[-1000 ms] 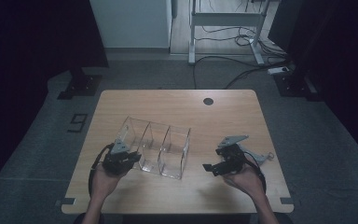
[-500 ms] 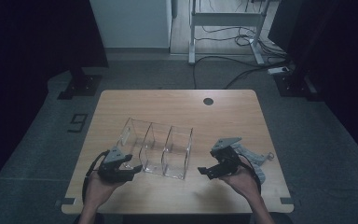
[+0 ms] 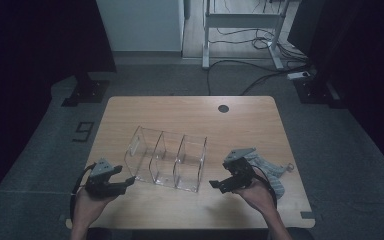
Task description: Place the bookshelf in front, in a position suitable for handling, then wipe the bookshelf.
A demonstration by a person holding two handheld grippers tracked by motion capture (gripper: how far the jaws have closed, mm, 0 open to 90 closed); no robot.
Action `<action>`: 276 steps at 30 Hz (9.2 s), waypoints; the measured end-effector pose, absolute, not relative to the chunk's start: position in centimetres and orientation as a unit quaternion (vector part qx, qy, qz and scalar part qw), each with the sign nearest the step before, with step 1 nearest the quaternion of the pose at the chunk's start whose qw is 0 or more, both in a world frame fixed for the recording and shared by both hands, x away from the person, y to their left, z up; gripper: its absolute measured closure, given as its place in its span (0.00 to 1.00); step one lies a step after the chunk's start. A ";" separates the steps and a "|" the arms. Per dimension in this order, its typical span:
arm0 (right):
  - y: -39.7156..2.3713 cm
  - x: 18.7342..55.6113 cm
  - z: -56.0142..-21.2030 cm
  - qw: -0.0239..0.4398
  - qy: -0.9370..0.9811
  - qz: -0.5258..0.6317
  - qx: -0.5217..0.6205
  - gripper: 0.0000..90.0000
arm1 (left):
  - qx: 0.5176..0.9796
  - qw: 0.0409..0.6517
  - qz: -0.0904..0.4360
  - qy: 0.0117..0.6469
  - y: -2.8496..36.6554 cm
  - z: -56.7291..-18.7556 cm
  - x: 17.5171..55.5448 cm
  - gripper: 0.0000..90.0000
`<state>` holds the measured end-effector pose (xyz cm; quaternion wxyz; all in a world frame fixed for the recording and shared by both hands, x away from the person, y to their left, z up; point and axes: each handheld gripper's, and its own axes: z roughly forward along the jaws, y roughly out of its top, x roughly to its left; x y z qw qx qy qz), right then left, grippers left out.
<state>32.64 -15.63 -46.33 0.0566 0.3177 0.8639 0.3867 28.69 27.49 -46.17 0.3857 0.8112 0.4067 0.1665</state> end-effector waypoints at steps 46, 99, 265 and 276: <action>-13.2 33.3 -46.0 0.090 0.851 0.379 0.351 0.30 | 0.823 0.389 0.143 0.389 26.9 -47.4 29.0 0.19; -16.8 37.5 -45.9 0.128 0.838 0.375 0.374 0.94 | 0.804 0.449 0.160 0.354 26.9 -46.5 30.7 0.03; -26.2 33.6 -47.7 0.117 0.826 0.299 0.462 0.70 | 0.796 0.452 0.149 0.373 25.8 -47.7 29.5 0.48; -24.8 34.1 -43.7 0.122 0.826 0.335 0.438 0.70 | 0.803 0.449 0.147 0.363 25.8 -47.6 29.3 0.48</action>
